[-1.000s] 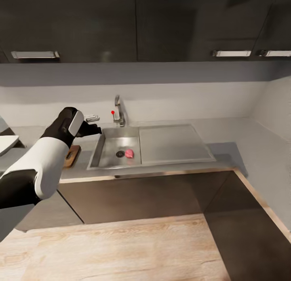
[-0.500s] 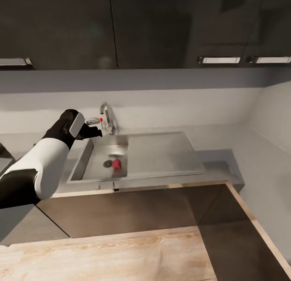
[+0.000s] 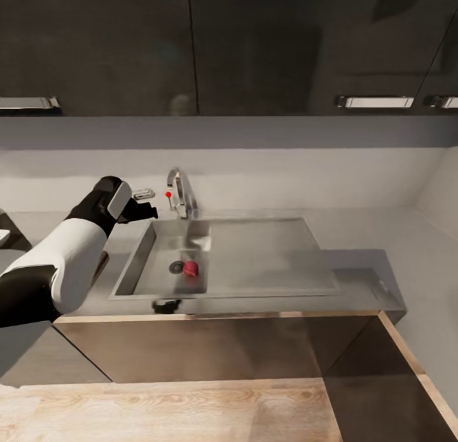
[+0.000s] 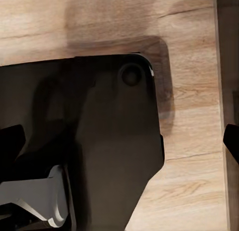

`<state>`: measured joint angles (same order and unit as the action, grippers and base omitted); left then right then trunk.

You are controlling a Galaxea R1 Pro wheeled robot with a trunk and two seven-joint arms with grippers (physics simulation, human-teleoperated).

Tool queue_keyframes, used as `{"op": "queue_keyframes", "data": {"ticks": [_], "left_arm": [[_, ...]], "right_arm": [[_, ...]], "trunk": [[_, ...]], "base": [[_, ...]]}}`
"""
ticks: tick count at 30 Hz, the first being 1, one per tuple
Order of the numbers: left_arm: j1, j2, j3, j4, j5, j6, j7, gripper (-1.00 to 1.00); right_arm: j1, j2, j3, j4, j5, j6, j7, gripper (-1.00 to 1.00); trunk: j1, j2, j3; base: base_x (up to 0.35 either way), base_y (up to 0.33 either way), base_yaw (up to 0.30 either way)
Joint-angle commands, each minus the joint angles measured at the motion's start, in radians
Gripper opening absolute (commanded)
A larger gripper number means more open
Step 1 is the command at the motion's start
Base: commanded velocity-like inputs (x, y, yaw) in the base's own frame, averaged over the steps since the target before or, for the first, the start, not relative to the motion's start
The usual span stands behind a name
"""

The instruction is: In the kitchen, take the Vidalia onion out of the sink, dice it on the chopping board with the paring knife, put the diced onion into the bowl on the countertop, then place both the paring knife and the chopping board into the sink.

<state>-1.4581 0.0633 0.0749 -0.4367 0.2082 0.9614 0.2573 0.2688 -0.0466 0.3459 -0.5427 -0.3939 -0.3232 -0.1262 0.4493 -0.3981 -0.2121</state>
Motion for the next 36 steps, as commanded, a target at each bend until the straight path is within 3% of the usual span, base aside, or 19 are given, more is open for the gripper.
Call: {"op": "queue_keyframes", "data": {"ticks": [1, 13, 26, 36], "left_arm": [[-0.001, 0.001, 0.003, 0.001, 0.011, 0.003, 0.009, 1.00], [-0.001, 0.007, 0.002, 0.048, 0.012, 0.001, 0.010, 1.00], [-0.001, -0.009, 0.002, 0.137, 0.013, -0.002, 0.004, 1.00], [-0.001, -0.026, 0.002, 0.263, 0.013, -0.127, 0.001, 1.00]], "right_arm": [[0.000, -0.002, 0.009, -0.002, -0.007, -0.002, -0.008, 1.00], [0.000, -0.002, 0.007, -0.002, -0.008, -0.002, -0.012, 1.00], [0.000, -0.001, 0.007, -0.002, -0.009, -0.001, -0.015, 1.00], [0.000, -0.001, 0.006, -0.002, -0.010, 0.000, -0.016, 1.00]], "trunk": [[0.001, -0.002, -0.002], [0.001, -0.002, -0.002], [0.001, -0.002, -0.002], [0.001, -0.002, -0.002]], "base": [[0.015, -0.001, 0.028], [0.003, 0.000, 0.005], [0.000, 0.000, 0.000], [0.000, 0.000, 0.000]]}}
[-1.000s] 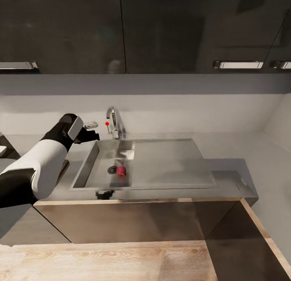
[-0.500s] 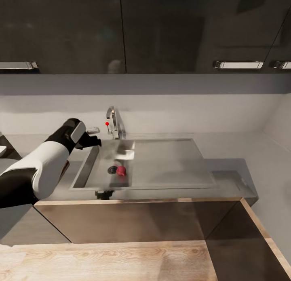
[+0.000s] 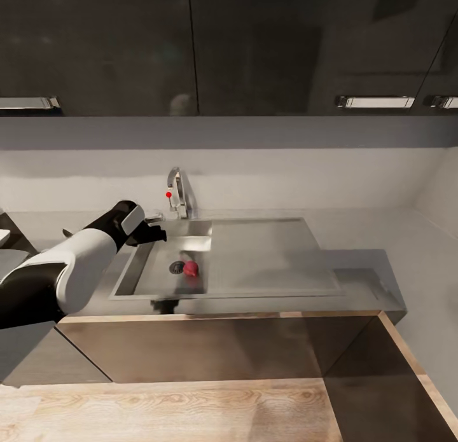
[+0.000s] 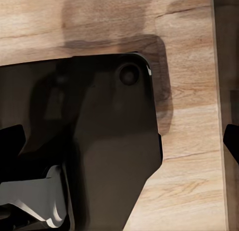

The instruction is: In the kitchen, take the Vidalia onion out of the sink, dice it on the chopping board with the paring knife, put the diced onion into the bowl on the countertop, then place both the paring knife and the chopping board into the sink.

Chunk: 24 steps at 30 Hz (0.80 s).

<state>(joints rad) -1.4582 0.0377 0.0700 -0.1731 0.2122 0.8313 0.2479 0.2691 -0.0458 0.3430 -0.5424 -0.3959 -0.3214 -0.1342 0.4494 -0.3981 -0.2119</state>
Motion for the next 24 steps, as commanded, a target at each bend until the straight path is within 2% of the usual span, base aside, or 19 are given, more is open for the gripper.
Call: {"op": "queue_keyframes", "data": {"ticks": [1, 13, 16, 18, 22, 24], "left_arm": [[-0.001, -0.004, 0.007, 0.008, 0.009, -0.005, 0.010, 1.00], [-0.001, -0.027, 0.006, 0.023, 0.008, -0.020, 0.010, 1.00], [-0.001, -0.043, 0.004, 0.022, 0.007, -0.020, 0.011, 1.00], [-0.001, -0.053, -0.006, 0.020, 0.006, -0.020, 0.011, 1.00], [-0.001, -0.062, -0.078, 0.017, 0.006, -0.019, 0.011, 1.00], [-0.001, -0.062, -0.093, 0.017, 0.006, -0.019, 0.011, 1.00]], "right_arm": [[0.000, -0.001, 0.008, -0.002, -0.008, -0.002, -0.008, 1.00], [0.000, 0.000, 0.008, -0.002, -0.008, -0.002, -0.008, 1.00], [0.000, 0.000, 0.008, -0.002, -0.008, -0.002, -0.008, 1.00], [-0.001, 0.000, 0.008, -0.002, -0.008, -0.002, -0.008, 1.00], [-0.001, 0.001, 0.008, -0.002, -0.008, -0.002, -0.008, 1.00], [-0.001, 0.001, 0.008, -0.002, -0.008, -0.002, -0.008, 1.00]], "trunk": [[0.001, -0.002, -0.002], [0.001, -0.002, -0.002], [0.001, -0.002, -0.002], [0.001, -0.002, -0.002], [0.001, -0.002, -0.002], [0.001, -0.002, -0.002]], "base": [[0.000, 0.000, 0.000], [0.037, -0.024, 0.000], [0.052, -0.035, 0.000], [0.021, -0.014, 0.000], [0.007, -0.004, 0.000], [0.002, -0.002, 0.000]]}}
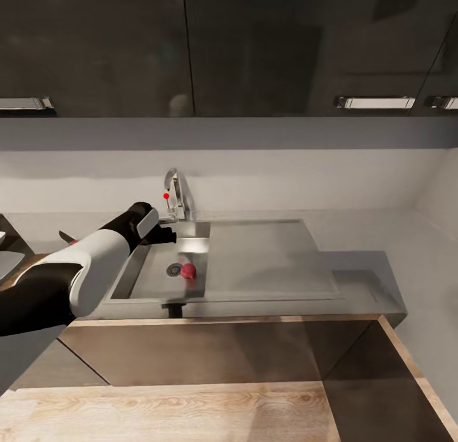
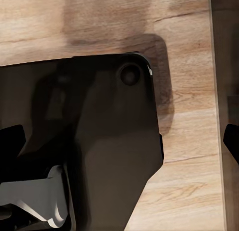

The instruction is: In the kitchen, take the Vidalia onion out of the sink, dice it on the chopping board with the paring knife, put the diced onion into the bowl on the countertop, then place both the paring knife and the chopping board into the sink.

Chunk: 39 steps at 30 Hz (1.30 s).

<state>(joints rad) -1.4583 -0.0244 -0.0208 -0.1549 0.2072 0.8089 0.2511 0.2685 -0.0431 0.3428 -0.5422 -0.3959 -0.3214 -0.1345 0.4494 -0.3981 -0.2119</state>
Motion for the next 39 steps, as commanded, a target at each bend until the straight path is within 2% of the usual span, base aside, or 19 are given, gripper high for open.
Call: {"op": "queue_keyframes", "data": {"ticks": [1, 6, 19, 34, 39], "left_arm": [[-0.001, 0.000, -0.008, -0.001, 0.011, 0.003, 0.008, 1.00], [-0.001, 0.002, -0.026, -0.002, 0.011, 0.003, 0.008, 1.00], [-0.001, 0.000, -0.031, 0.000, 0.011, 0.003, 0.007, 1.00], [-0.001, -0.017, -0.033, 0.036, 0.012, 0.003, 0.005, 1.00], [-0.001, -0.020, -0.032, 0.051, 0.012, 0.002, -0.018, 1.00]], "right_arm": [[0.000, -0.001, 0.008, -0.002, -0.008, -0.002, -0.008, 1.00], [0.000, -0.001, 0.008, -0.001, -0.008, -0.002, -0.008, 1.00], [0.000, 0.000, 0.008, 0.004, -0.008, -0.002, -0.008, 1.00], [0.000, -0.001, 0.008, 0.005, -0.008, -0.002, -0.008, 1.00], [0.000, 0.000, 0.007, 0.013, -0.008, -0.002, -0.008, 1.00]], "trunk": [[0.001, -0.002, -0.002], [0.001, -0.002, -0.002], [0.001, -0.002, -0.008], [0.001, -0.002, -0.024], [0.001, -0.002, -0.030]], "base": [[0.002, -0.001, 0.000], [0.000, 0.000, 0.000], [0.009, 0.000, 0.000], [0.153, -0.072, 0.000], [0.091, -0.013, 0.000]]}}
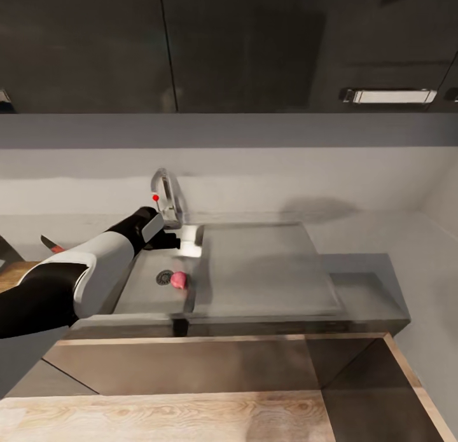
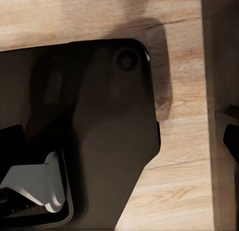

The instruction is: In the kitchen, take the Vidalia onion out of the sink, dice it on the chopping board with the paring knife, put the diced onion into the bowl on the countertop, then place both the paring knife and the chopping board into the sink.

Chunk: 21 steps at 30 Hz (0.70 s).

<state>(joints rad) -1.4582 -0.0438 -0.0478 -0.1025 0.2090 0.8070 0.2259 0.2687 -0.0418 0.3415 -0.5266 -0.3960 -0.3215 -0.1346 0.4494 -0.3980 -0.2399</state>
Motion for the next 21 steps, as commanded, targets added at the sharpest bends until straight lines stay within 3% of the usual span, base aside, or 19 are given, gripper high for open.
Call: {"op": "queue_keyframes", "data": {"ticks": [1, 21], "left_arm": [[-0.001, 0.000, -0.005, 0.002, 0.010, 0.004, 0.004, 1.00], [-0.001, 0.024, -0.004, 0.016, 0.009, 0.001, -0.006, 1.00]], "right_arm": [[0.000, -0.001, 0.008, -0.001, -0.007, -0.002, -0.008, 1.00], [0.000, 0.000, 0.008, 0.004, -0.007, -0.002, -0.008, 1.00]], "trunk": [[0.001, -0.002, -0.003], [0.001, -0.002, -0.027]], "base": [[0.030, -0.004, 0.000], [0.004, -0.001, 0.000]]}}
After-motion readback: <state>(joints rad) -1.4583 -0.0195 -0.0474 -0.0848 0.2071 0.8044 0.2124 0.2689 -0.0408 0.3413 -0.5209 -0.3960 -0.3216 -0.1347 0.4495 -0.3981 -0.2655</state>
